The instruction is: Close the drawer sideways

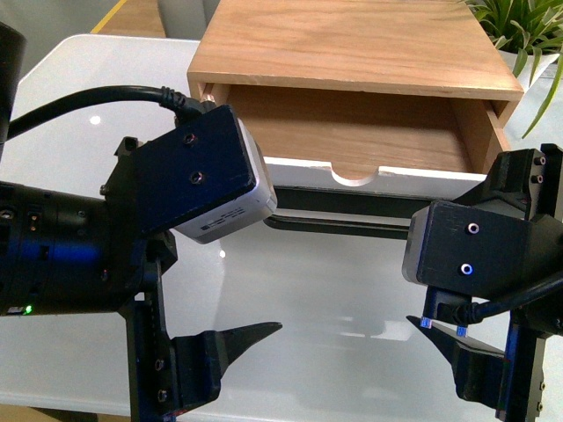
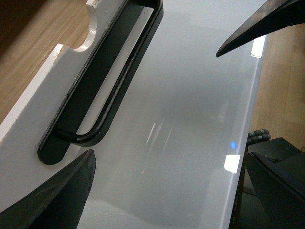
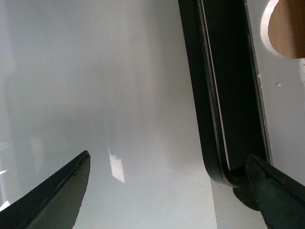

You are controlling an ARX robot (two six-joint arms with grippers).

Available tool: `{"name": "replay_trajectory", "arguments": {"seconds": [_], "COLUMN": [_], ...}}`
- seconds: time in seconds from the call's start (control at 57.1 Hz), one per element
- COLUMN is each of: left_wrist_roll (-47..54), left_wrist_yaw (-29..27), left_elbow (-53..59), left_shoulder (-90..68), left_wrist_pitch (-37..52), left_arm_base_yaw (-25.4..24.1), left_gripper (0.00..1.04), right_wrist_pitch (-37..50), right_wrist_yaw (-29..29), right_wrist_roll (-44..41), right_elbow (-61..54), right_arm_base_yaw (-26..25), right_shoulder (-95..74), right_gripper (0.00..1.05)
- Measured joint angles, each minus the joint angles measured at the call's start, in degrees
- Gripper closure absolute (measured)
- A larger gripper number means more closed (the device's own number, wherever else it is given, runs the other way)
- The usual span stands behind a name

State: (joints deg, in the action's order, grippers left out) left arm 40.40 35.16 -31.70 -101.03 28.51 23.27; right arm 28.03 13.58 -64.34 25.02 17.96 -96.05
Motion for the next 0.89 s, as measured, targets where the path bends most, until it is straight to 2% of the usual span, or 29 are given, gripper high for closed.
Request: {"name": "replay_trajectory", "arguments": {"seconds": [0.893], "left_wrist_roll": [0.8], "left_wrist_yaw": [2.5], "left_elbow": [-8.5], "left_shoulder": [-6.4], "left_wrist_pitch": [-0.5], "left_arm_base_yaw": [1.7], "left_gripper": [0.09], "right_wrist_pitch": [1.3], "right_wrist_yaw": [0.3], "right_wrist_roll": [-1.7], "right_elbow": [2.3], "right_arm_base_yaw": [0.7], "right_shoulder": [-4.3], "right_gripper": [0.09]}}
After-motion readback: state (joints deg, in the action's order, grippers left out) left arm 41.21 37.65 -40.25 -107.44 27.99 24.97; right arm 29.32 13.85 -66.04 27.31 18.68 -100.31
